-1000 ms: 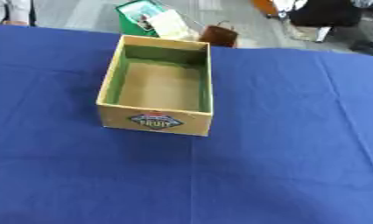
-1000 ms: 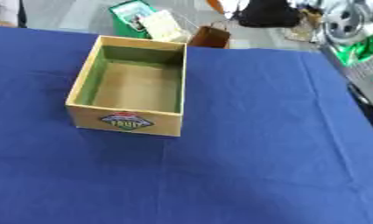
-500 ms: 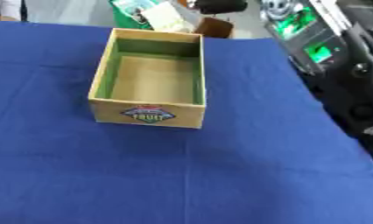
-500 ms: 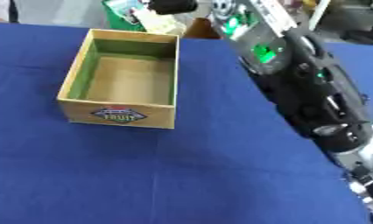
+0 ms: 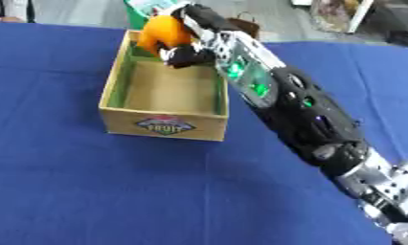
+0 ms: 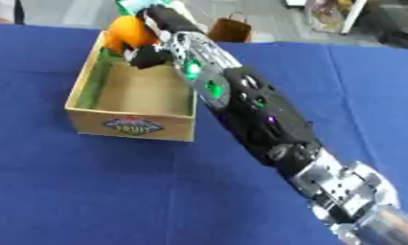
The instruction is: Pick up objects on the table and place them in the box.
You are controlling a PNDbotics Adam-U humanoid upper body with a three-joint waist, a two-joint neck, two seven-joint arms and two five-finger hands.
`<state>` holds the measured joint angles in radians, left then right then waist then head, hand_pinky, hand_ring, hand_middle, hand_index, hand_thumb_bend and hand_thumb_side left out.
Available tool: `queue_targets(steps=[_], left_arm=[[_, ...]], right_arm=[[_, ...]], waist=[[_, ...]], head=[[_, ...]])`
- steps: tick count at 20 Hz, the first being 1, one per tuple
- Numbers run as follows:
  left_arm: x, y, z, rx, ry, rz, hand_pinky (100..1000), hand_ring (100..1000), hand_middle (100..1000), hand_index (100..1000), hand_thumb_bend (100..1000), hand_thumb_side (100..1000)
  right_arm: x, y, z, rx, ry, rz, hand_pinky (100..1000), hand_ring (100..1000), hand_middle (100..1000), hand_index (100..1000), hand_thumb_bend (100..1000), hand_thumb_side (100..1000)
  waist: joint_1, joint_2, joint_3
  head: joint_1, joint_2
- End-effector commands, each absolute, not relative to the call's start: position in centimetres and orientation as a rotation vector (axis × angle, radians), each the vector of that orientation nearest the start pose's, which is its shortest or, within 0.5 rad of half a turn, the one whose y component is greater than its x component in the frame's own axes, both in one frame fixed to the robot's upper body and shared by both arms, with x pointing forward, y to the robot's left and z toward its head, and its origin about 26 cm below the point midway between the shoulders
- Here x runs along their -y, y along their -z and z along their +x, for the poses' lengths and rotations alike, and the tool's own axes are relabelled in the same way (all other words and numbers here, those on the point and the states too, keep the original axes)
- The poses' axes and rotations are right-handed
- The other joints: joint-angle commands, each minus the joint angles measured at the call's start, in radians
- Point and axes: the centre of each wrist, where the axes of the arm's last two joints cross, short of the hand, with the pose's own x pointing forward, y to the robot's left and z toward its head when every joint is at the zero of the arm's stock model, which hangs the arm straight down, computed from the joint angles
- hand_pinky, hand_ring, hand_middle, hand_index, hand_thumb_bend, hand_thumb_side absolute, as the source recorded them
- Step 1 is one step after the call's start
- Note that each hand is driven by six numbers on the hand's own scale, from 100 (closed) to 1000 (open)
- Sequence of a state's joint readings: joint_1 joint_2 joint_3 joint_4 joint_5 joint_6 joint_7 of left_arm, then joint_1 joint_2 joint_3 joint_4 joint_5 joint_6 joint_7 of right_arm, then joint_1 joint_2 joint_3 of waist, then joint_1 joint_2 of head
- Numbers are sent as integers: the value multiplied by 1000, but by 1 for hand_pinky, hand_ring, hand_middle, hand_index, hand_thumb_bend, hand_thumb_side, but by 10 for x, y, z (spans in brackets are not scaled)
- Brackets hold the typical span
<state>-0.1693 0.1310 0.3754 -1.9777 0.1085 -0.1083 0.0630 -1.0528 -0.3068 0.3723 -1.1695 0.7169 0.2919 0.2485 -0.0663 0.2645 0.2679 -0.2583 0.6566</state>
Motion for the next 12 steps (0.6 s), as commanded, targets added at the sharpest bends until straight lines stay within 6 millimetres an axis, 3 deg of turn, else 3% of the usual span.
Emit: queue_targets(steps=[1, 3, 6, 12], left_arm=[[-337, -165, 273, 2302, -229, 326, 445, 354, 465, 537, 100, 789], [-337, -165, 273, 2303, -228, 324, 446, 354, 465, 537, 100, 789], [-337, -165, 273, 2303, -227, 323, 446, 354, 465, 537, 100, 788], [-337, -165, 273, 2305, -228, 327, 446, 354, 465, 537, 100, 786]], right_arm=[[138, -259, 458, 1646, -1263, -868, 785, 826, 573, 705, 100, 359], [140, -253, 461, 1614, -1303, -853, 818, 870, 684, 738, 100, 400], [143, -247, 465, 1555, -1364, -766, 857, 919, 755, 803, 100, 501], [152, -249, 468, 1493, -1381, -756, 917, 1000, 853, 997, 100, 578]], waist=[[5, -16, 2], [4, -17, 2], [5, -17, -1], [11, -15, -6]], head=[[-5, -12], [-5, -14], [-3, -14], [1, -10]])
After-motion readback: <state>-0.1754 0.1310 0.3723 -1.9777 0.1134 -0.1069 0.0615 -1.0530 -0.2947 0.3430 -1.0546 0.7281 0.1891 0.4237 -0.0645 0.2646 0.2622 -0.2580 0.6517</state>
